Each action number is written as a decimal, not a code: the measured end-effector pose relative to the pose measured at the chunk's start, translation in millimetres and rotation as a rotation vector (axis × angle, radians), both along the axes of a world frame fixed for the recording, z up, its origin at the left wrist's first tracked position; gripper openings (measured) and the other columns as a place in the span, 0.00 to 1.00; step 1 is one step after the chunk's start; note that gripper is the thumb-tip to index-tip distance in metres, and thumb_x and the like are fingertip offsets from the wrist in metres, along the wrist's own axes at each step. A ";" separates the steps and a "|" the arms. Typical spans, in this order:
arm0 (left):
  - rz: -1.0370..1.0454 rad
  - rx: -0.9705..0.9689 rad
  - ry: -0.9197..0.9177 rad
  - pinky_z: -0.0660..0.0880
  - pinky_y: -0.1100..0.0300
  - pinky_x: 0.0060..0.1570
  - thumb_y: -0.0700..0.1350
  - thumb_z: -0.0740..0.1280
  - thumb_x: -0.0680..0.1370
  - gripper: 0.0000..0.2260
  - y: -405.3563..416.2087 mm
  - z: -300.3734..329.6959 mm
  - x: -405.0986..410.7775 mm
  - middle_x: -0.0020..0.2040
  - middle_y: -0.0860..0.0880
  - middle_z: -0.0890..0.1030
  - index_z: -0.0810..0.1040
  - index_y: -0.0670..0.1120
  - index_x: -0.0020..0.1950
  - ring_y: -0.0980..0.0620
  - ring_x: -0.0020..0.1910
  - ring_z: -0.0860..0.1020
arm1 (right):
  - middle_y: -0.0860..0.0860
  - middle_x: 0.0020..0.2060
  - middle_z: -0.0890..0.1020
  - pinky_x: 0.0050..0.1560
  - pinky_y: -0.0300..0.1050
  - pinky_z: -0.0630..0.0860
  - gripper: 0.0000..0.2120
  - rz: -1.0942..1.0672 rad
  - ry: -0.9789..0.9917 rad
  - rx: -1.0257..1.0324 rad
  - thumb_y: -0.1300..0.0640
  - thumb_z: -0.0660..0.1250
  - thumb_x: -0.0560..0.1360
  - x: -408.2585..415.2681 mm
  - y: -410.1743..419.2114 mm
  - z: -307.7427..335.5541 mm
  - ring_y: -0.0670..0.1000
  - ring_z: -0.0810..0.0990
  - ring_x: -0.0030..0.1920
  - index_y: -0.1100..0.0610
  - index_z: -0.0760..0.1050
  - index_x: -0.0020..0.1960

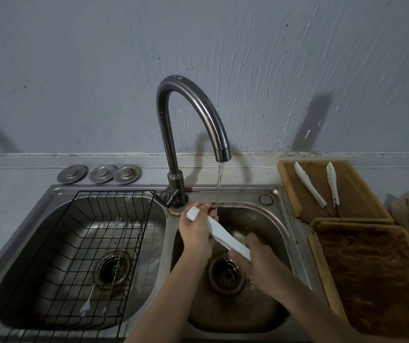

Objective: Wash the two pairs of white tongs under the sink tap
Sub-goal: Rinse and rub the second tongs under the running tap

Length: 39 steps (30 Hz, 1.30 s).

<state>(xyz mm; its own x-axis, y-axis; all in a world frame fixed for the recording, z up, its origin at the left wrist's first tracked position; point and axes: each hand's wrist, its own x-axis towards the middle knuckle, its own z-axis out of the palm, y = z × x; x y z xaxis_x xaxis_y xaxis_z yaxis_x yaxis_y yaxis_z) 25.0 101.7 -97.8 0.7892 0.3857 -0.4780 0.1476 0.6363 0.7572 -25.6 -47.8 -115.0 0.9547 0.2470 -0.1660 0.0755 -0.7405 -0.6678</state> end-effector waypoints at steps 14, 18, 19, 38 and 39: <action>-0.035 0.035 -0.170 0.80 0.62 0.35 0.46 0.62 0.80 0.11 5.8 17.7 26.5 0.38 0.46 0.86 0.80 0.40 0.49 0.50 0.39 0.85 | 0.53 0.28 0.76 0.31 0.47 0.70 0.18 -0.061 -0.101 0.239 0.48 0.55 0.79 -0.2 13.0 0.0 0.52 0.74 0.29 0.55 0.71 0.35; -0.468 0.256 -0.306 0.78 0.54 0.53 0.35 0.63 0.78 0.11 5.9 6.2 17.1 0.46 0.49 0.86 0.81 0.48 0.51 0.49 0.50 0.83 | 0.47 0.25 0.69 0.29 0.37 0.64 0.17 -0.138 -0.006 0.311 0.56 0.55 0.80 -2.7 -4.3 -14.3 0.47 0.67 0.27 0.52 0.68 0.32; -0.582 0.300 -0.296 0.77 0.53 0.55 0.33 0.64 0.77 0.13 8.2 4.2 13.9 0.47 0.50 0.85 0.80 0.48 0.54 0.49 0.51 0.82 | 0.47 0.24 0.69 0.30 0.39 0.64 0.17 -0.145 0.001 0.277 0.56 0.55 0.80 -4.2 -9.6 -16.4 0.47 0.67 0.26 0.51 0.68 0.32; -0.902 1.415 -0.216 0.67 0.71 0.36 0.39 0.64 0.76 0.09 70.0 -35.8 -12.3 0.47 0.47 0.82 0.75 0.44 0.57 0.58 0.40 0.75 | 0.47 0.43 0.84 0.46 0.40 0.81 0.20 -0.062 -0.261 0.393 0.64 0.78 0.61 37.2 -0.5 73.8 0.44 0.83 0.44 0.47 0.77 0.47; -0.873 1.408 -0.226 0.67 0.69 0.37 0.39 0.64 0.77 0.10 72.2 -36.5 -12.2 0.48 0.46 0.82 0.75 0.44 0.57 0.56 0.42 0.76 | 0.47 0.44 0.84 0.47 0.40 0.81 0.21 -0.052 -0.273 0.413 0.64 0.78 0.62 38.4 4.1 76.3 0.44 0.83 0.44 0.47 0.77 0.48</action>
